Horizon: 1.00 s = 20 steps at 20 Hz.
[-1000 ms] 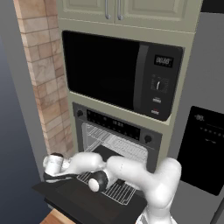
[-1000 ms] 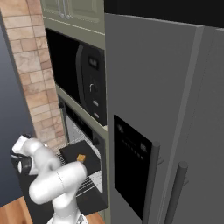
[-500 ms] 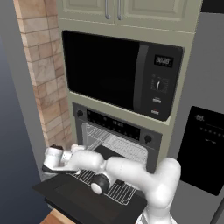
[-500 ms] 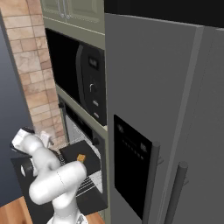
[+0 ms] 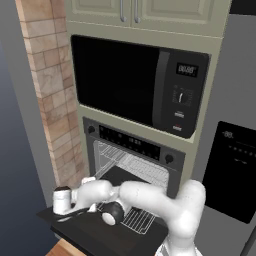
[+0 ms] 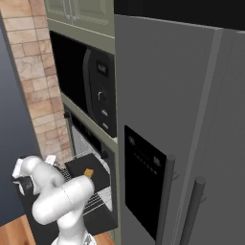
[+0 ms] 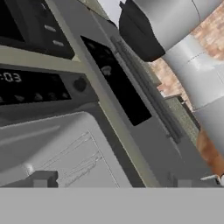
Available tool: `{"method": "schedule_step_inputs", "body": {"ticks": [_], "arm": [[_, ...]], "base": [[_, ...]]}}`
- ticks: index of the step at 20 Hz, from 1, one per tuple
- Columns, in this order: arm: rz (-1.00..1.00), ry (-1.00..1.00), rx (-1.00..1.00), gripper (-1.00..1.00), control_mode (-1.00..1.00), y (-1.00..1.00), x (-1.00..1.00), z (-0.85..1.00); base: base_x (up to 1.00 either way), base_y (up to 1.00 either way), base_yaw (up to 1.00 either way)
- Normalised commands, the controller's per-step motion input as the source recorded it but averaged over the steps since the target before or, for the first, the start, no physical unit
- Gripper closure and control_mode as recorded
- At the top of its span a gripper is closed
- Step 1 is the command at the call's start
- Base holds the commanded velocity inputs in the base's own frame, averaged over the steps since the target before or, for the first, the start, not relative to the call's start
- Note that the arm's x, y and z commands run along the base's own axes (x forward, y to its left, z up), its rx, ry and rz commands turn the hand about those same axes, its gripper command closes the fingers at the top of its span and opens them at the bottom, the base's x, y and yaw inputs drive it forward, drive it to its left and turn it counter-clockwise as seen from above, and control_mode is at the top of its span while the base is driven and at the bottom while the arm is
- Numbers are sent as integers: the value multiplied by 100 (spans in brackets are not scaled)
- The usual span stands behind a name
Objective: Take the baked cake out of the oven and place it on the plate for cooling. Then close the oven door.
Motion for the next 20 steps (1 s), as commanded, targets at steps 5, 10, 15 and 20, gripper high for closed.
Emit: {"method": "schedule_step_inputs", "body": {"ticks": [5, 10, 15, 20], "arm": [[21, 63, 29, -100, -100, -27, -4, 64], [17, 61, 36, -100, -100, -38, 0, 63], [16, 43, 54, -100, -100, -64, 1, 12], [11, 14, 26, -100, -100, -50, 38, 0]], "base": [[0, 0, 0], [0, 0, 0], [0, 0, 0], [0, 0, 0]]}}
